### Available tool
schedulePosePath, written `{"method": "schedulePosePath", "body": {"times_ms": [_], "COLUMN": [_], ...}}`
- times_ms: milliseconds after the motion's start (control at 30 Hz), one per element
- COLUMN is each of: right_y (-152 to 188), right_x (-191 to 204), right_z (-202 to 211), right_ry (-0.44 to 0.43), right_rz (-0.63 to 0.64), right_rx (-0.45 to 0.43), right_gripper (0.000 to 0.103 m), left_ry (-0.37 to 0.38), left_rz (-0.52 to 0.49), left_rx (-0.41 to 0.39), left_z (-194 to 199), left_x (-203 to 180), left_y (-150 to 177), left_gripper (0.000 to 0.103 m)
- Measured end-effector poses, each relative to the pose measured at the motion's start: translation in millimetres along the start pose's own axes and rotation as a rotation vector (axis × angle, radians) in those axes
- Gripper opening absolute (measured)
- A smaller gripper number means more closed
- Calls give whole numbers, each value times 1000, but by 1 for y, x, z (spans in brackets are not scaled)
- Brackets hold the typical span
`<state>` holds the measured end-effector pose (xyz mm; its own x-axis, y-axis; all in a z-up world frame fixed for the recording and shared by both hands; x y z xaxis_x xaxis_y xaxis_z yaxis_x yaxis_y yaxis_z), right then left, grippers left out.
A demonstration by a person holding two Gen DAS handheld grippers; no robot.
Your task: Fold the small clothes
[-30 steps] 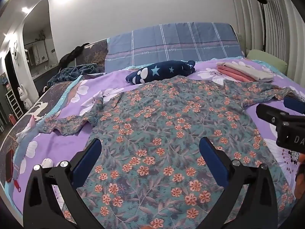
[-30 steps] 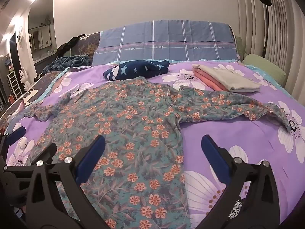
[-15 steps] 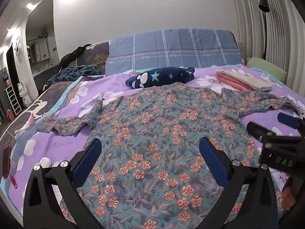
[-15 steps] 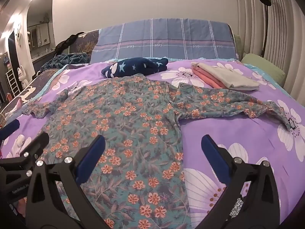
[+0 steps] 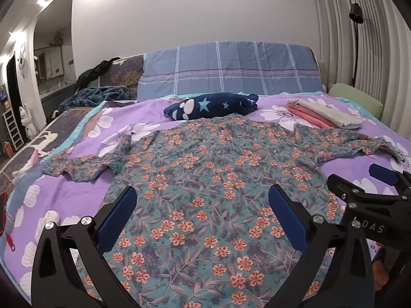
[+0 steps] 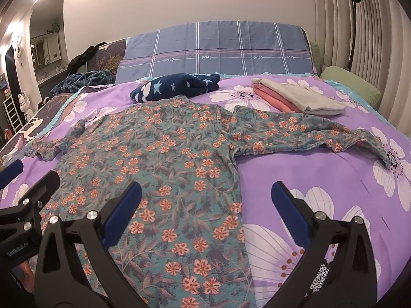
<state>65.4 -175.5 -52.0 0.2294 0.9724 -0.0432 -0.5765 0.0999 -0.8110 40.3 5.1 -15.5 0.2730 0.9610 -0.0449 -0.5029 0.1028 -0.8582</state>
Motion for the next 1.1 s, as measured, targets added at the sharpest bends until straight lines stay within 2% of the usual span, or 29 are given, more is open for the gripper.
{"method": "schedulePosePath", "body": {"times_ms": [133,233,400,467,567,800,1100], "right_y": [0,0,-2,-3,-4,-3,-2], "right_x": [2,3,3,3,4,5,4], "right_z": [-1,-2,-1,-1,-1,-4,-4], "right_ry": [7,11,14,17,19,27,27], "right_rz": [5,8,3,0,-1,2,-4], "right_rx": [-1,2,-7,-8,-8,5,4], "right_gripper": [101,101,101,101,101,101,101], "left_ry": [-3,-11,-24,-18,7,-7,30], "left_rz": [29,40,-14,-37,-10,3,-21], "left_rx": [-5,-37,-83,-74,-45,10,6], "left_z": [-1,2,6,7,5,-2,-3], "left_x": [6,10,7,3,6,12,3], "left_y": [1,0,-4,-4,-4,2,4], "left_gripper": [102,102,102,102,102,102,102]}}
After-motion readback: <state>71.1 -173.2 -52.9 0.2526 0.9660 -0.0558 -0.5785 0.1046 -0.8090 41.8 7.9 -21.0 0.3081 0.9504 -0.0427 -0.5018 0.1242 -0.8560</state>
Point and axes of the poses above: each gripper's, at about its wrist camera, not at the fingertips, and z roughly against the way its jaws point, x to its left, y to its underside, the point moved 4 cm from there along -z, roughly the way its jaws point, and after that the axes turned 12 degrees about y, right-handed, at the moved point
